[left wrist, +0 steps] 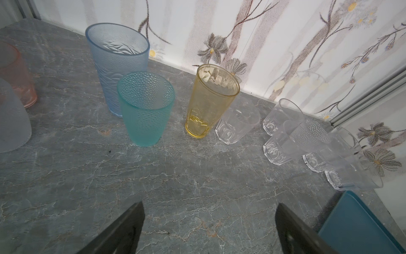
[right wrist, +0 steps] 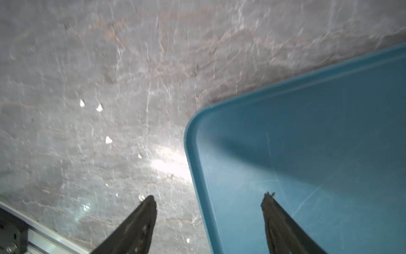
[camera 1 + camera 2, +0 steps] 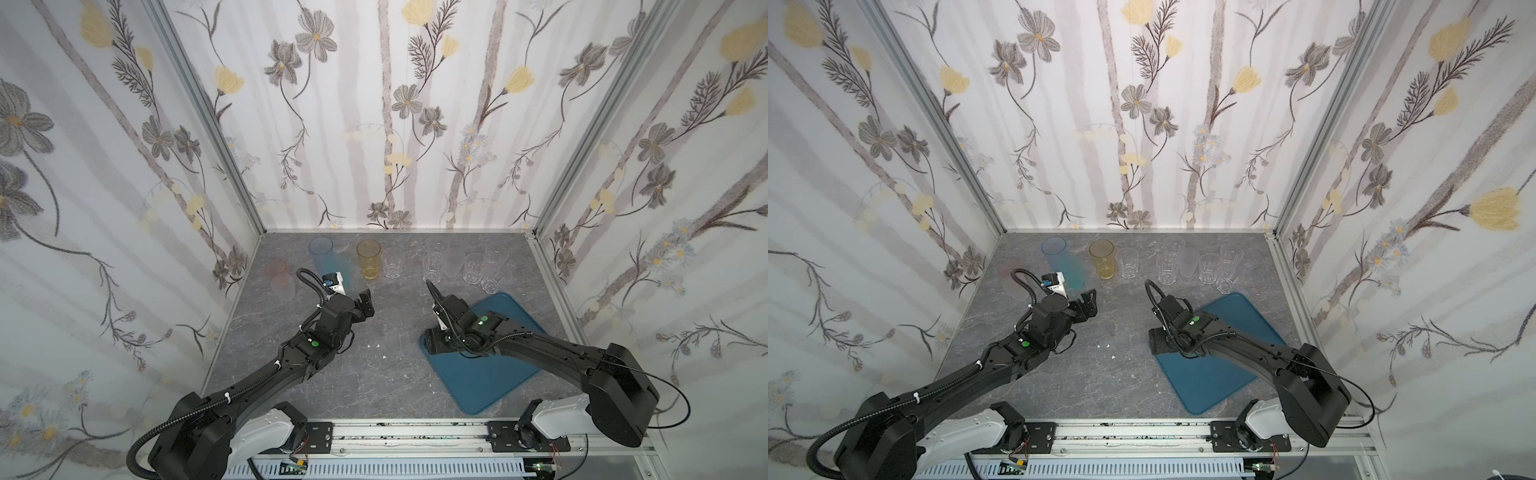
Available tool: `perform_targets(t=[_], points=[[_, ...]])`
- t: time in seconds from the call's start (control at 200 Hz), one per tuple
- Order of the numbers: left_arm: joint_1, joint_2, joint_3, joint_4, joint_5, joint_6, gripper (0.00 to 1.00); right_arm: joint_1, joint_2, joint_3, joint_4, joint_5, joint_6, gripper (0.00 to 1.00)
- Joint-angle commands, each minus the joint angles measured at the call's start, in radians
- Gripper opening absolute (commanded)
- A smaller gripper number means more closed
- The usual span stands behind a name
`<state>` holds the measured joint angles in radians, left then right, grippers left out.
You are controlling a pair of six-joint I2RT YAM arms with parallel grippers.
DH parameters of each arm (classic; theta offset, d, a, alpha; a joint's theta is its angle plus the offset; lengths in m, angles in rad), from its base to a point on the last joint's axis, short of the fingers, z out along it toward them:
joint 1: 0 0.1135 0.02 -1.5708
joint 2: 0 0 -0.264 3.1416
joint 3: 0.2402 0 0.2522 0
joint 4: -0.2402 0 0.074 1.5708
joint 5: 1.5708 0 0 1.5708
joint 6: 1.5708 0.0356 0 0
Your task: Place the glasses into the tray
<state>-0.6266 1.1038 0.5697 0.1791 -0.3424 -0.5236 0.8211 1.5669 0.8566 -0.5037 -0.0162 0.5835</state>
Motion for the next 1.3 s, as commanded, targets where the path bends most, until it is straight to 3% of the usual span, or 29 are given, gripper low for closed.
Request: perform_targets(t=[0.0,0.145,0.31,0.495,0.635,0.974,1.099,1.214,1.294], points=[[-0.001,-0.008,-0.009,0.007,-0.001,-0.017,0.96,0.058,0.064,-0.009,0.054,-0.026,0.042,0.65],[-0.001,-0.047,-0.034,0.005,-0.012,0.001,0.96,0.074,0.161,0.007,0.093,-0.047,0.054,0.43],[0.002,-0.076,-0.053,0.004,-0.029,0.011,0.97,0.081,0.228,0.036,0.1,-0.026,0.059,0.27],[0.024,-0.106,-0.013,-0.119,-0.093,0.049,0.99,0.082,0.281,0.096,0.161,-0.072,0.099,0.11],[0.085,-0.133,0.018,-0.204,-0.081,0.054,0.99,0.082,0.357,0.198,0.225,-0.117,0.155,0.06],[0.179,-0.176,0.038,-0.233,0.032,0.012,0.97,0.079,0.592,0.458,0.544,-0.241,0.474,0.03],[0.185,-0.175,0.047,-0.237,0.053,0.01,0.97,0.062,0.589,0.519,0.514,-0.285,0.429,0.1],[0.177,-0.166,0.041,-0.242,0.067,-0.025,0.92,0.007,0.452,0.393,0.473,-0.272,0.313,0.19],[0.13,-0.129,0.041,-0.24,0.04,-0.049,0.89,-0.09,0.347,0.287,0.4,-0.261,0.22,0.24]])
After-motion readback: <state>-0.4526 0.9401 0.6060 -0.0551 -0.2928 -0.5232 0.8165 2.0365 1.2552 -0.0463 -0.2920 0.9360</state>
